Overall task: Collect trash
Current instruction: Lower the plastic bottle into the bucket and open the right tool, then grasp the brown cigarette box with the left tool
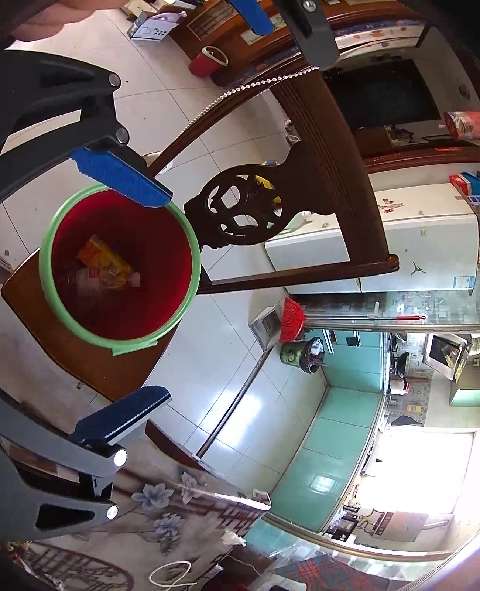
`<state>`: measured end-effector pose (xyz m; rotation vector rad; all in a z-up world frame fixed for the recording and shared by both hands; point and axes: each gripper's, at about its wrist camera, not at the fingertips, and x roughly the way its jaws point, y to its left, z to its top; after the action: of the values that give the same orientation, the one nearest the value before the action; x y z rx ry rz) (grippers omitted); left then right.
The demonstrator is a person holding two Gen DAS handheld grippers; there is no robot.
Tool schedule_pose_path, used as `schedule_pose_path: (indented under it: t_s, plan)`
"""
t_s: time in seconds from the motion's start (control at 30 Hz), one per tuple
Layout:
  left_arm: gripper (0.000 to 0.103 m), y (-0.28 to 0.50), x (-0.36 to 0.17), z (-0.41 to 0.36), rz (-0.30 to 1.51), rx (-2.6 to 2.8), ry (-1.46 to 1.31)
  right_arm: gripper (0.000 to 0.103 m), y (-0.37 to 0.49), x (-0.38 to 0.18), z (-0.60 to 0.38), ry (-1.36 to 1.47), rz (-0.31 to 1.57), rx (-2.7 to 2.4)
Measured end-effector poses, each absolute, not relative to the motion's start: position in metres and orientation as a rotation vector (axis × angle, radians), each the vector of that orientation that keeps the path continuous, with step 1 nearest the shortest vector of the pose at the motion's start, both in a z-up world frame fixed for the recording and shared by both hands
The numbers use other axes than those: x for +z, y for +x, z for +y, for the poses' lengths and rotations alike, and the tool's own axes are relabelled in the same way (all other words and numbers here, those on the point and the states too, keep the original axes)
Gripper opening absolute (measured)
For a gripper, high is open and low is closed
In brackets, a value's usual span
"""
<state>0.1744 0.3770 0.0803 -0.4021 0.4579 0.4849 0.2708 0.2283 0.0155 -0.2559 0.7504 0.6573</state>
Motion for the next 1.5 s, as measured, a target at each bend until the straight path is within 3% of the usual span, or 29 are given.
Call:
schedule_pose_path:
  t_s: [0.57, 0.93, 1.27, 1.5]
  plan:
    - [0.098, 0.172, 0.084, 0.222, 0.462, 0.192, -0.165, 0.096, 0.157, 0.059, -0.002, -0.189, 0.694, 0.422]
    - [0.098, 0.181, 0.047, 0.098, 0.658, -0.078, -0.146, 0.096, 0.114, 0.060, -0.162, -0.142, 0.686, 0.208]
    - [0.098, 0.214, 0.016, 0.048, 0.756, -0.181, 0.011, 0.096, 0.099, 0.034, -0.212, -0.074, 0.710, 0.182]
    - [0.098, 0.250, -0.025, 0.056, 0.866, -0.416, 0.351, 0.096, 0.106, 0.023, -0.210, -0.070, 0.728, 0.207]
